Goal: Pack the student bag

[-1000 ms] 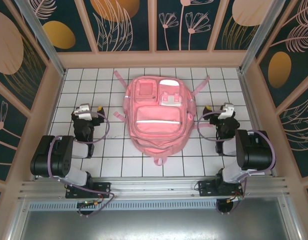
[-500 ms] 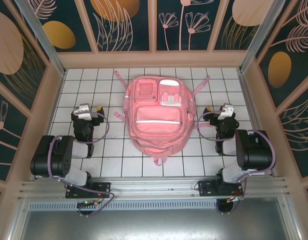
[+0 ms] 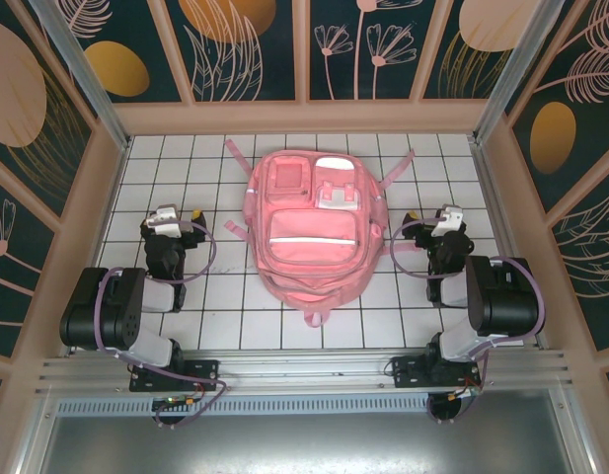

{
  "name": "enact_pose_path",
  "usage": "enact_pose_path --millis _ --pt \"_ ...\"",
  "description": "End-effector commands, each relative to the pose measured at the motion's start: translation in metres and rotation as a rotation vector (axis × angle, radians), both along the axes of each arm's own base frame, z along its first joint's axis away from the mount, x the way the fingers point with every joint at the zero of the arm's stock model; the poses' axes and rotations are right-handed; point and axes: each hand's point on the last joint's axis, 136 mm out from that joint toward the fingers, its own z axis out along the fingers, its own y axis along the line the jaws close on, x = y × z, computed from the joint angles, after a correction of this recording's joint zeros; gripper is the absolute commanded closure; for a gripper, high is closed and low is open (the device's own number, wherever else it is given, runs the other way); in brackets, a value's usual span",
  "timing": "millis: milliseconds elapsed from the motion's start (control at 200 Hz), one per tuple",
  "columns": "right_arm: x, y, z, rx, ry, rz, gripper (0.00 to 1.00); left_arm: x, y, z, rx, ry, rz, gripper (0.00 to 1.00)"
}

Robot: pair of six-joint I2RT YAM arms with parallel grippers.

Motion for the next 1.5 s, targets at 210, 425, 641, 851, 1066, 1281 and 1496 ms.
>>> enact_pose_path --millis 210,425,641,851,1066,1281,1496 --pt "0.004 0.005 0.011 -0.016 -0.031 0.025 0.01 0.002 0.001 0.008 -0.012 -0.03 0.001 0.01" --pt "0.004 0.005 0.012 -0.016 -0.036 0.022 0.01 0.002 0.001 0.008 -0.013 -0.03 0.001 0.01" --pt "0.003 0.005 0.011 -0.016 -0.035 0.023 0.01 0.002 0.001 0.008 -0.012 -0.029 0.001 0.01" --pt "0.003 0.005 0.012 -0.02 -0.037 0.018 0.01 0.003 0.001 0.008 -0.013 -0.03 0.001 0.01" --pt "0.004 0.004 0.012 -0.015 -0.036 0.02 0.01 0.003 0.001 0.008 -0.013 -0.029 -0.001 0.01" --pt "0.004 0.004 0.011 -0.015 -0.035 0.02 0.01 0.003 0.001 0.008 -0.012 -0.03 0.0 0.01" --pt "0.004 0.004 0.012 -0.015 -0.038 0.02 0.01 0.003 0.001 0.008 -0.012 -0.029 0.0 0.01"
